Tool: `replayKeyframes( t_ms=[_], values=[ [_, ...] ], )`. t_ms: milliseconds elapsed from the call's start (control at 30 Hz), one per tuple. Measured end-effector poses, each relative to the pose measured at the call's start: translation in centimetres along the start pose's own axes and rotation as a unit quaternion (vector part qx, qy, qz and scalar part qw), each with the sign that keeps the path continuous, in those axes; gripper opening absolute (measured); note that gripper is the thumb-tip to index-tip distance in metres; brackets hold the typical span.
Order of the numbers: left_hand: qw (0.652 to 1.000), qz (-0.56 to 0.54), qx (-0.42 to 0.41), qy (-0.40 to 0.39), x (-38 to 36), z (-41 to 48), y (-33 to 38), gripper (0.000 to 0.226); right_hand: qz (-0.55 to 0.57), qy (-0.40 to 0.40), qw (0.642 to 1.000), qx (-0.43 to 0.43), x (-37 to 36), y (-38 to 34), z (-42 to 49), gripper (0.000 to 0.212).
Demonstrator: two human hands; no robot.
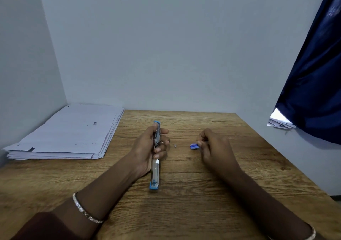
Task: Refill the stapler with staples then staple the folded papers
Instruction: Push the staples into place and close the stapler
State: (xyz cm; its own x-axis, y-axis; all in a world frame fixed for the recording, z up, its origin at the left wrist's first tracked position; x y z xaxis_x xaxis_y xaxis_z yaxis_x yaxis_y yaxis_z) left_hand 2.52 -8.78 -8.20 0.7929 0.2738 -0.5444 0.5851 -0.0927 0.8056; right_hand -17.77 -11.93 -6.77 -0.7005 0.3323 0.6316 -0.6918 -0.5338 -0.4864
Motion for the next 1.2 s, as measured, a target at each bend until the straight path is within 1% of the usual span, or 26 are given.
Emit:
replayKeyframes(
  t_ms=[100,200,300,400,467,500,567,600,733,800,867,933,1067,1200],
  values=[
    [1.0,-0.008,-0.011,0.004,0.0,-0.2,0.3,0.033,-0.016,-0.017,1.0,-0.009,-0.1,0.0,-0.2,0.006],
    [1.0,-0.009,-0.014,0.006,0.0,-0.3,0.4,0.03,-0.009,-0.016,0.999,-0.034,-0.1,0.3,-0.3,0.005],
    [1.0,-0.002,-0.018,0.008,-0.1,-0.3,0.5,0.03,0.016,-0.001,0.998,-0.066,-0.2,0.5,-0.4,0.006],
    [1.0,-0.002,-0.015,0.002,-0.1,-0.1,0.5,0.03,0.068,0.036,0.992,-0.1,0.0,0.5,-0.2,0.006],
    [1.0,0.0,-0.013,-0.002,-0.1,0.1,0.4,0.03,0.131,0.063,0.98,-0.139,0.4,0.2,0.4,0.005],
    [1.0,0.001,-0.009,-0.005,-0.2,0.2,0.3,0.03,0.179,0.068,0.969,-0.157,0.5,0.0,0.8,0.005],
    [1.0,-0.006,0.005,-0.014,-0.2,0.1,0.2,0.031,0.286,0.058,0.938,-0.188,0.5,-1.0,1.6,0.006],
    [1.0,-0.014,0.013,-0.022,-0.2,0.2,0.1,0.031,0.322,0.052,0.926,-0.191,0.4,-1.5,2.0,0.007],
    [0.997,-0.06,0.035,-0.046,0.0,0.5,0.0,0.031,0.404,0.004,0.894,-0.195,-0.9,-3.5,3.8,0.004],
    [0.995,-0.075,0.044,-0.05,0.2,0.7,0.0,0.03,0.429,-0.021,0.884,-0.187,-1.8,-4.1,4.2,0.002],
    [0.993,-0.089,0.051,-0.052,0.4,0.8,-0.1,0.032,0.438,-0.039,0.882,-0.171,-2.4,-4.2,4.1,0.011],
    [0.993,-0.094,0.054,-0.052,0.4,1.1,-0.1,0.035,0.424,-0.052,0.891,-0.155,-2.8,-3.9,3.9,0.016],
    [0.992,-0.09,0.062,-0.062,0.1,0.8,-0.3,0.045,0.361,-0.05,0.925,-0.106,-3.1,-3.4,3.5,0.012],
    [0.991,-0.089,0.07,-0.069,-0.3,0.2,-0.2,0.047,0.364,-0.057,0.926,-0.085,-3.3,-3.7,3.2,0.015]
  ],
)
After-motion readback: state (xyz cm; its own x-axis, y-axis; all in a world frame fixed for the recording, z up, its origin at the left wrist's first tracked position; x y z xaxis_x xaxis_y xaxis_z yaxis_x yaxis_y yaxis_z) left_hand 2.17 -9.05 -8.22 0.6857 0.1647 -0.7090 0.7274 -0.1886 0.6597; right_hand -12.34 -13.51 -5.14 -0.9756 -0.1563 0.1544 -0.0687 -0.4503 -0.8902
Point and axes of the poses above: each hand's wrist, its own z-axis towards the middle knuckle, its own x-axis out of the back of the hand, y = z × x, the point moved 2 cm from there along z, towards the middle knuckle, and after that the axes turned 11 degrees about y, right-handed, at the moved point
